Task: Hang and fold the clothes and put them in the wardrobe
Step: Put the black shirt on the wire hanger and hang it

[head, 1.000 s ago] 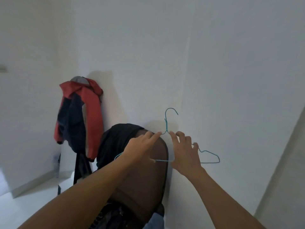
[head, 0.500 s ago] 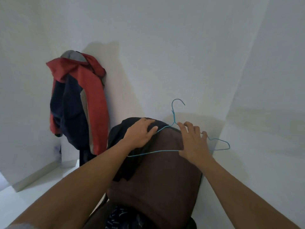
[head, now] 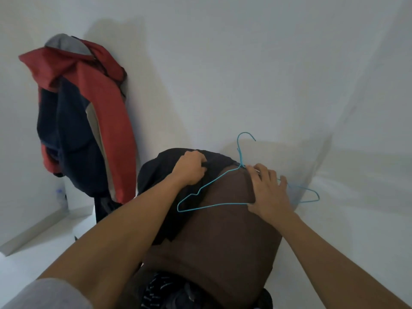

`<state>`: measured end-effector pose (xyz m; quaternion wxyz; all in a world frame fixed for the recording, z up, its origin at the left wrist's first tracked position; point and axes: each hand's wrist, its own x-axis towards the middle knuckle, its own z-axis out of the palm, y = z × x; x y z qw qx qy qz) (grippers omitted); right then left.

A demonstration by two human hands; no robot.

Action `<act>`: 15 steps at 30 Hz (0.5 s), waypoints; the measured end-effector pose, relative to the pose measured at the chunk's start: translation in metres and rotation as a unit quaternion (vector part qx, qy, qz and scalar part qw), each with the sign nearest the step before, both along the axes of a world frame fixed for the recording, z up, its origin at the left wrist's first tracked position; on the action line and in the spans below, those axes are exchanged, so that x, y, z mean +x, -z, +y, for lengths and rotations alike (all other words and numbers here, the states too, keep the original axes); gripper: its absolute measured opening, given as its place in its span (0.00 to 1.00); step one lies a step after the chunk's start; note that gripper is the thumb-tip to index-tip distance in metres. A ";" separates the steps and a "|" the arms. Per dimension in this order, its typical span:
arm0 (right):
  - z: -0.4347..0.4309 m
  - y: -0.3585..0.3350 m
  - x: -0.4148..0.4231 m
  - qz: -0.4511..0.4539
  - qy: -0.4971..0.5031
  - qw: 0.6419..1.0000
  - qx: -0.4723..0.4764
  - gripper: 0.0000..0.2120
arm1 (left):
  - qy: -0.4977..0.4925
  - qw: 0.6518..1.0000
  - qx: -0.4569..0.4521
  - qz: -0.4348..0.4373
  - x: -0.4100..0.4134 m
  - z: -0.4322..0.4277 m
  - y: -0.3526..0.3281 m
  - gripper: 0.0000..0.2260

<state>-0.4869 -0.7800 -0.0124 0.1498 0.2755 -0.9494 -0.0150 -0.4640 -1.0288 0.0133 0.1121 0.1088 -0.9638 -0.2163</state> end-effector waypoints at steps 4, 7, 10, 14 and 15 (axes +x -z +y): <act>0.004 0.001 0.007 0.007 -0.012 1.000 0.001 0.51 | 0.089 0.988 0.091 -0.089 0.026 -0.007 -0.004 0.10; 0.008 0.004 0.010 0.013 -0.030 0.999 0.012 0.50 | 0.136 0.967 0.167 -0.134 0.048 0.001 0.000 0.08; 0.014 0.007 0.014 0.015 -0.041 0.999 0.031 0.49 | 0.150 0.952 0.176 -0.199 0.059 0.004 0.002 0.05; 0.021 0.012 0.018 0.002 -0.028 0.999 0.041 0.49 | 0.136 0.935 0.152 -0.290 0.060 0.007 -0.008 0.08; 0.023 0.013 0.018 0.002 -0.024 0.999 0.042 0.50 | 0.123 0.945 0.147 -0.265 0.056 0.009 -0.010 0.09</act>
